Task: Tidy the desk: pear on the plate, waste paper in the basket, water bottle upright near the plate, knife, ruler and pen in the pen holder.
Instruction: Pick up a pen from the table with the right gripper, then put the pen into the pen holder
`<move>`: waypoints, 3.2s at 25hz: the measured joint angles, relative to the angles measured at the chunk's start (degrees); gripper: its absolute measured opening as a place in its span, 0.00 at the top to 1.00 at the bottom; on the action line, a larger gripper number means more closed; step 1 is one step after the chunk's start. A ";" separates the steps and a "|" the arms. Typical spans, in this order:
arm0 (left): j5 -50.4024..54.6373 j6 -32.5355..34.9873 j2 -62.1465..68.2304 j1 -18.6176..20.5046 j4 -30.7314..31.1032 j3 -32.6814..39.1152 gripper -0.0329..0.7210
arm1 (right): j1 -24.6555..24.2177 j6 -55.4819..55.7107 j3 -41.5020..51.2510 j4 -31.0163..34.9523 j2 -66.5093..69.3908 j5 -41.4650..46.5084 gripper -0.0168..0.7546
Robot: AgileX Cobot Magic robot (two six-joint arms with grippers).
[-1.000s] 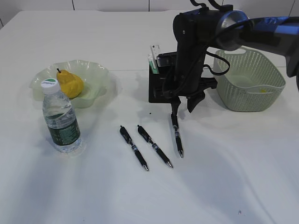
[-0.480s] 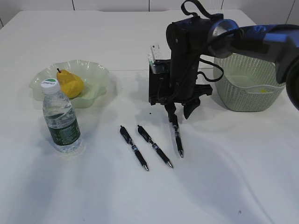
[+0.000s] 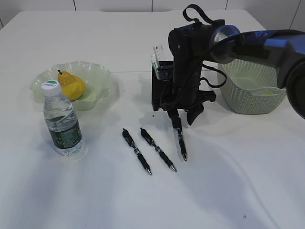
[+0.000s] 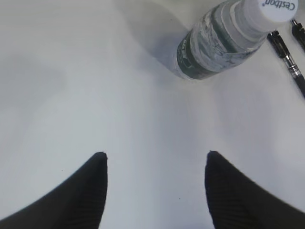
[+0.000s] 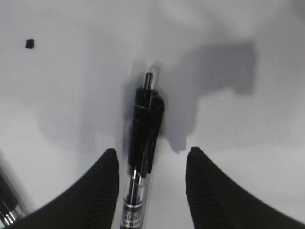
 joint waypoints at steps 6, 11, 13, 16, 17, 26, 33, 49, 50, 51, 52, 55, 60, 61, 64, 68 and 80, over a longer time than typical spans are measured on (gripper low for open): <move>0.00 0.00 0.00 0.00 0.00 0.00 0.35 | 0.00 0.29 0.00 0.00 1.01 0.00 0.53; 0.00 0.00 0.00 0.00 0.00 0.00 0.35 | 0.00 0.51 0.00 0.00 1.87 -0.11 0.53; 0.00 0.00 0.13 0.00 0.00 0.00 0.35 | 0.00 0.51 0.00 0.00 1.87 -0.11 0.53; 0.00 0.00 0.46 0.00 0.00 0.00 0.35 | 0.00 0.51 0.00 0.00 1.87 -0.11 0.54; 0.00 0.00 0.57 0.00 0.00 0.00 0.35 | 0.00 0.51 0.00 0.00 1.87 -0.11 0.55; 0.00 0.00 0.57 0.00 0.00 0.00 0.35 | 0.00 0.51 0.00 0.36 1.87 -0.11 0.69; 0.00 0.00 0.57 0.00 0.00 0.00 0.35 | 0.00 0.51 0.00 1.49 1.87 -0.11 0.78; 0.00 0.00 0.57 0.00 0.00 0.00 0.35 | 0.00 -0.33 0.00 1.60 1.54 -0.11 0.82; 0.00 0.00 0.57 0.00 0.00 0.00 0.35 | 0.00 -0.43 0.00 1.70 1.20 -0.11 0.82; 0.00 0.00 0.57 0.00 0.00 0.00 0.35 | 0.00 -0.57 0.00 1.70 0.52 -0.11 0.82; 0.00 0.00 0.57 0.00 0.00 0.00 0.35 | 0.00 -0.67 0.00 1.70 -0.30 -0.11 0.82; 0.00 0.00 0.57 0.00 0.00 0.00 0.35 | 0.00 -1.49 0.00 1.70 -3.02 -0.11 0.82; 0.00 0.00 0.57 0.00 0.00 0.00 0.35 | 0.00 -1.85 0.00 1.70 -7.01 -0.11 0.83; 0.00 0.00 0.57 0.00 0.00 0.00 0.35 | 0.00 -1.85 0.00 1.70 -7.78 -0.11 0.83; 0.00 0.00 0.57 0.00 0.00 0.00 0.35 | 0.00 -1.85 0.00 1.47 -10.78 0.10 0.83; 0.00 0.00 0.57 0.00 0.00 0.00 0.35 | 0.00 -1.85 0.00 0.37 -14.22 -0.59 0.83; 0.00 0.00 0.57 0.00 0.00 0.00 0.35 | 0.00 -1.89 0.00 -3.16 -15.88 -22.00 0.83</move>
